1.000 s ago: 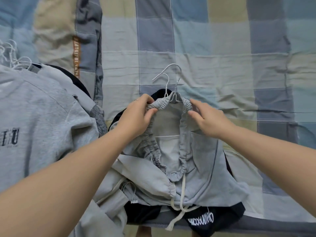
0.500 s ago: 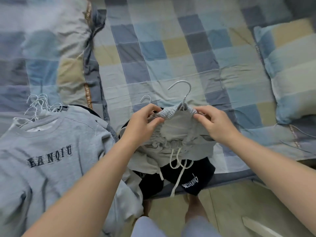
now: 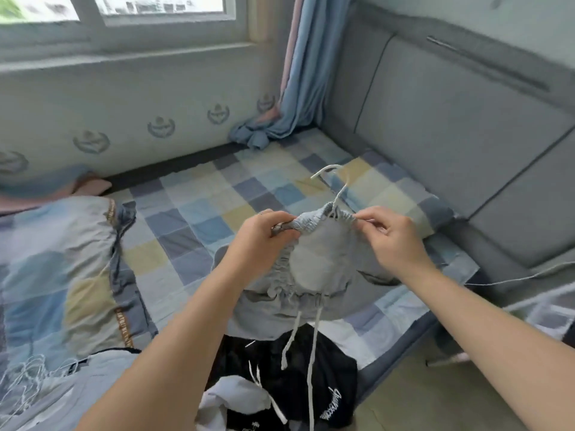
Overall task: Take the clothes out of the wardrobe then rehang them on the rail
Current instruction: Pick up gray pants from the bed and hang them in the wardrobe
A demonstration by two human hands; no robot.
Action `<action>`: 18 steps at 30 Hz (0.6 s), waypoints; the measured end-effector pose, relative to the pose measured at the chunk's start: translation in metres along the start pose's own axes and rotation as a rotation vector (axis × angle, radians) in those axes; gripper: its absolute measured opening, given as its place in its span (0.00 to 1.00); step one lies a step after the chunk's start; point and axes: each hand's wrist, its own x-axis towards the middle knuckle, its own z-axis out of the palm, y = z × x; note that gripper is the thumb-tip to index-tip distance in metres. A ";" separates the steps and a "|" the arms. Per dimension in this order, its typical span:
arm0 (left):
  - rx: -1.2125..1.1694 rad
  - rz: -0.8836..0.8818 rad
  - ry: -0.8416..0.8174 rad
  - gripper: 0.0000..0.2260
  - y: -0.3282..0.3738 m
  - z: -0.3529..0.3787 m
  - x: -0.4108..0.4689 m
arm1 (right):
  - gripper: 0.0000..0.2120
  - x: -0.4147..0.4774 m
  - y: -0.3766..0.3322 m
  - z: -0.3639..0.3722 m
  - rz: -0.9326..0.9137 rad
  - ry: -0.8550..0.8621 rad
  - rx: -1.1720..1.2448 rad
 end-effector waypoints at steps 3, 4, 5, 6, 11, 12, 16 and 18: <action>0.012 0.096 0.007 0.09 0.050 0.001 0.024 | 0.05 0.003 -0.024 -0.051 0.007 0.101 0.029; 0.007 0.132 0.012 0.08 0.068 0.003 0.031 | 0.05 0.002 -0.032 -0.070 0.009 0.131 0.044; -0.005 0.168 0.018 0.08 0.087 0.005 0.038 | 0.04 0.001 -0.039 -0.090 0.007 0.162 0.055; -0.021 0.207 0.022 0.07 0.107 0.007 0.044 | 0.04 -0.002 -0.046 -0.110 0.000 0.188 0.063; -0.097 0.442 -0.010 0.07 0.224 0.026 0.059 | 0.08 -0.034 -0.084 -0.210 -0.022 0.239 0.036; -0.116 0.488 -0.016 0.05 0.248 0.033 0.058 | 0.08 -0.043 -0.090 -0.230 -0.024 0.259 -0.005; -0.158 0.680 -0.073 0.09 0.349 0.067 0.041 | 0.11 -0.092 -0.110 -0.320 0.002 0.432 -0.131; -0.167 0.766 -0.094 0.13 0.400 0.086 0.026 | 0.12 -0.123 -0.120 -0.368 0.036 0.509 -0.157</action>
